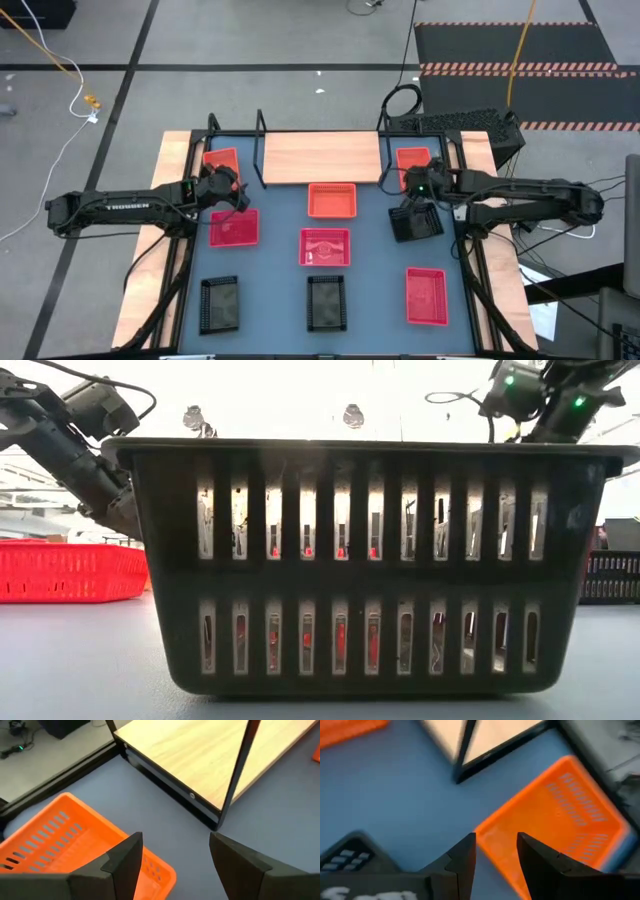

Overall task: Stack baskets on shelf by color
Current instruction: Put the right orange basket on the shelf, then put the right black basket on the shelf

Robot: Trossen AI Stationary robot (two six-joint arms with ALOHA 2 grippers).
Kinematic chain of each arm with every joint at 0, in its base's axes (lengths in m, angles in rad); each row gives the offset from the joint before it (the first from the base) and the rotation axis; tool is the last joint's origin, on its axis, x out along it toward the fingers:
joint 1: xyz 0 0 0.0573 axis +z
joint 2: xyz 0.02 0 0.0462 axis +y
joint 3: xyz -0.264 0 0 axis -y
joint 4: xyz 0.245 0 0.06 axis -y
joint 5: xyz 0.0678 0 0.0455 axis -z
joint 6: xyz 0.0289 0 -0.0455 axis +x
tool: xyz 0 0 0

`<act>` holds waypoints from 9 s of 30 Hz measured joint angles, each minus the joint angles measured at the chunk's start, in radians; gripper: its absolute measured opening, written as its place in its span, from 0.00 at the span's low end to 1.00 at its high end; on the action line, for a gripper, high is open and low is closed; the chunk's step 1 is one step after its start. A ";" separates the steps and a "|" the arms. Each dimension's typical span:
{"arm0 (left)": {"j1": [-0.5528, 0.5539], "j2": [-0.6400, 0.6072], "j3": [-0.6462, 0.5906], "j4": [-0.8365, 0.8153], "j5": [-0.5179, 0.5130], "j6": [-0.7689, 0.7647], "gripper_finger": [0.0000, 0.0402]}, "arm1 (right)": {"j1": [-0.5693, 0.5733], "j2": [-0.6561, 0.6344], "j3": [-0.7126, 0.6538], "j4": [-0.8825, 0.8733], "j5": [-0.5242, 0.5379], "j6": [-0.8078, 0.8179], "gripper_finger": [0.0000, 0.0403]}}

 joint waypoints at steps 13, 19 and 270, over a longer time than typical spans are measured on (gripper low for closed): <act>0.001 0.000 0.000 0.086 0.003 0.040 0.58 | -0.088 0.128 -0.068 0.123 0.055 -0.190 0.49; 0.001 0.000 0.000 0.099 0.002 0.062 0.58 | -0.127 0.171 -0.079 0.139 -0.002 -0.209 0.44; -0.013 0.000 0.000 0.026 0.081 -0.097 0.58 | -0.004 0.635 0.621 0.075 -0.079 -0.620 0.00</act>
